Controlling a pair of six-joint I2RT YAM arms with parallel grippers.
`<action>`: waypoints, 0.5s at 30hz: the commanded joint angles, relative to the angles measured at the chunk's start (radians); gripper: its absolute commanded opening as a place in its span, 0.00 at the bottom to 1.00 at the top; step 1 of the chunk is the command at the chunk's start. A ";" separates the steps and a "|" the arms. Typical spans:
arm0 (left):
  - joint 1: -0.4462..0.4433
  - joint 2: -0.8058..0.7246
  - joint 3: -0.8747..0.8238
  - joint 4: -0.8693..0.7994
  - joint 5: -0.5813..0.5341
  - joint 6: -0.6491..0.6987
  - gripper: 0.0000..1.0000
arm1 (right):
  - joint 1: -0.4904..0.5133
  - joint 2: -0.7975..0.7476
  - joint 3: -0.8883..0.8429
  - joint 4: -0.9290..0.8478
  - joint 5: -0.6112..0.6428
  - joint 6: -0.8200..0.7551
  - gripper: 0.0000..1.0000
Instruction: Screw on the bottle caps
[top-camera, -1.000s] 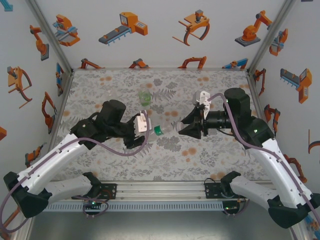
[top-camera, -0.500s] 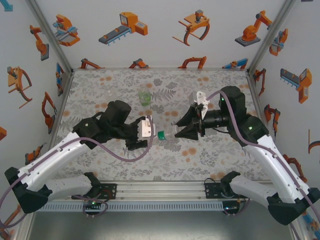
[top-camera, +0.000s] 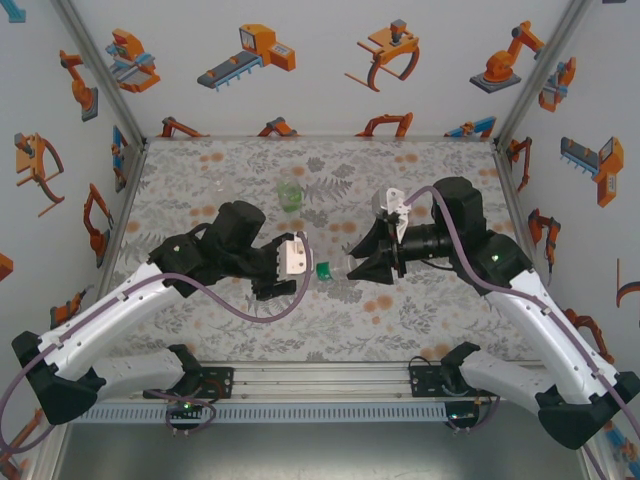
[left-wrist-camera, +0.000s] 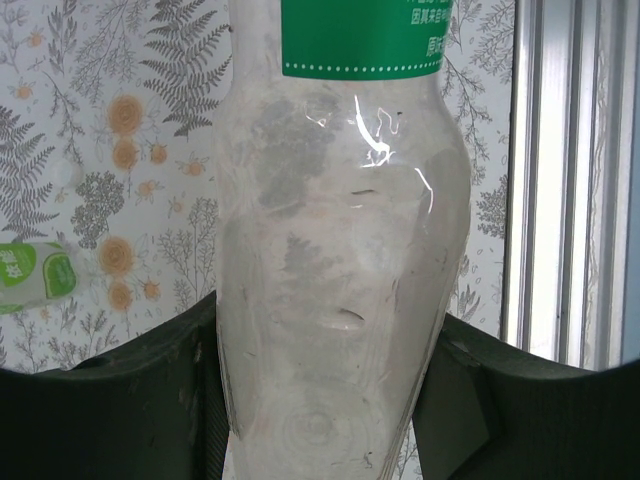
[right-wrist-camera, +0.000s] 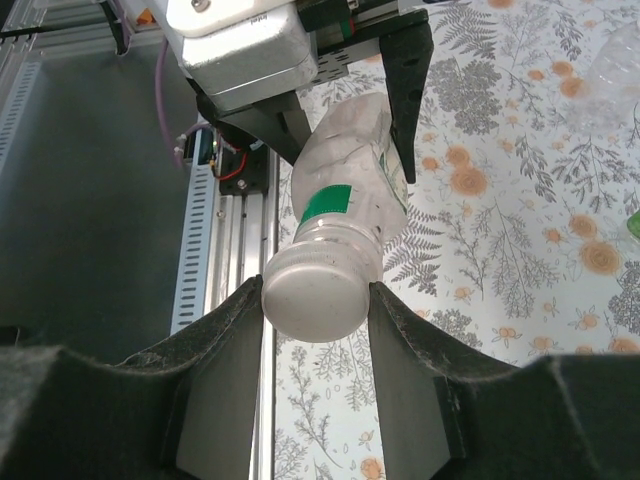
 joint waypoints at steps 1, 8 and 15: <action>-0.005 -0.018 0.019 0.049 0.016 0.013 0.00 | 0.014 -0.008 -0.001 -0.032 0.029 -0.027 0.00; -0.005 -0.022 0.020 0.056 0.018 0.007 0.00 | 0.025 -0.008 0.001 -0.034 0.051 -0.034 0.00; -0.005 -0.029 0.017 0.083 0.016 -0.009 0.00 | 0.057 0.004 -0.004 -0.015 0.059 -0.032 0.00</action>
